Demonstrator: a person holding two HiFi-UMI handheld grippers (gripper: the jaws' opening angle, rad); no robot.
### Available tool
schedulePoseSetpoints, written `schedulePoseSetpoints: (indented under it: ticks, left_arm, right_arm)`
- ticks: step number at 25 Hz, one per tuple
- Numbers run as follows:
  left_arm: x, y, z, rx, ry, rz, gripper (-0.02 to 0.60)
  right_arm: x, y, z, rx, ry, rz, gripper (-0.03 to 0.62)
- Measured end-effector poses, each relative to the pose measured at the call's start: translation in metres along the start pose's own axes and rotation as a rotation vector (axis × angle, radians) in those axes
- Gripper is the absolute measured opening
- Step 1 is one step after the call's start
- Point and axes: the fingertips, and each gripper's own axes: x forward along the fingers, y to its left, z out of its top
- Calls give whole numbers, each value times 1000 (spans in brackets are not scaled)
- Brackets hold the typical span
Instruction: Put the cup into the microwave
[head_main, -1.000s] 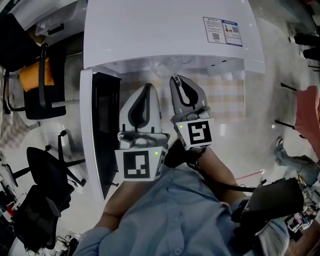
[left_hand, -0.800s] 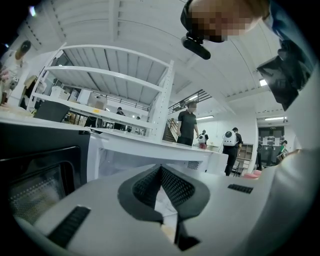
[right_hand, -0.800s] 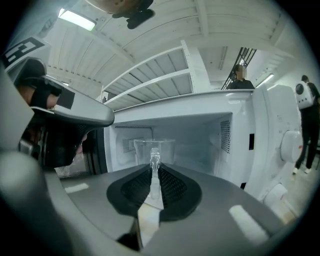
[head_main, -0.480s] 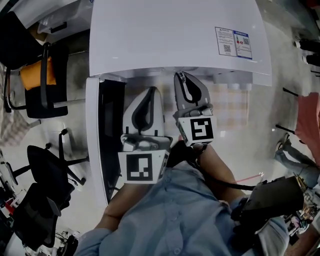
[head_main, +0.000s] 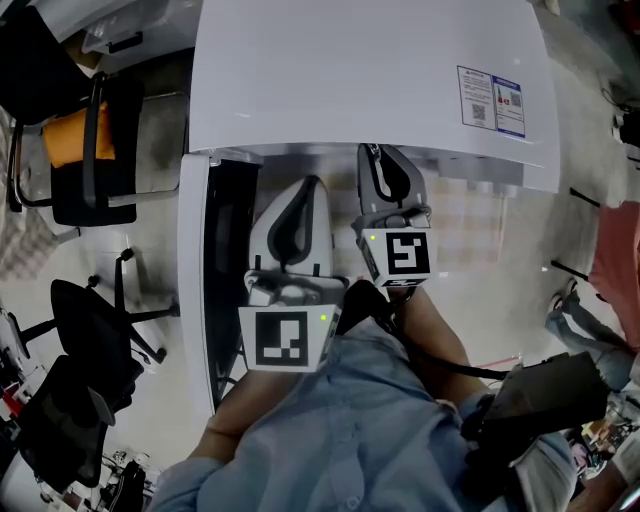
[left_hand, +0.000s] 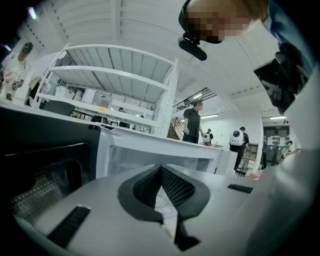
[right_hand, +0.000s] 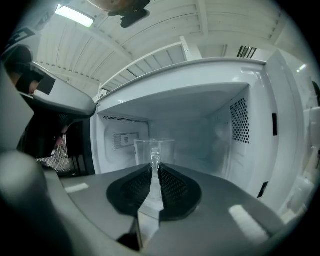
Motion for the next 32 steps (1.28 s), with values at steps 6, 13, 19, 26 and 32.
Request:
schedulePoseSetpoints:
  ticks: [6,13,19,26,32]
  left_arm:
    - [3,3,-2,2,6,8,6]
    - [3,5,-3,9,5,14,6]
    - [2,5,-2,14,-1,13,6]
    - [1,6,-3,15,3,21,6]
    - [0,5,-2,20,-3,28,6]
  right_arm:
    - [7,0,-1,-23,-18,9,28]
    - [7,1,-3,-48,-28,5,31]
    - [6,0,-5,-67,-19,-5,32]
    - [6,-2,-4,-63,-28,5,49]
    - [0,3,-2,-49,-34,20,121]
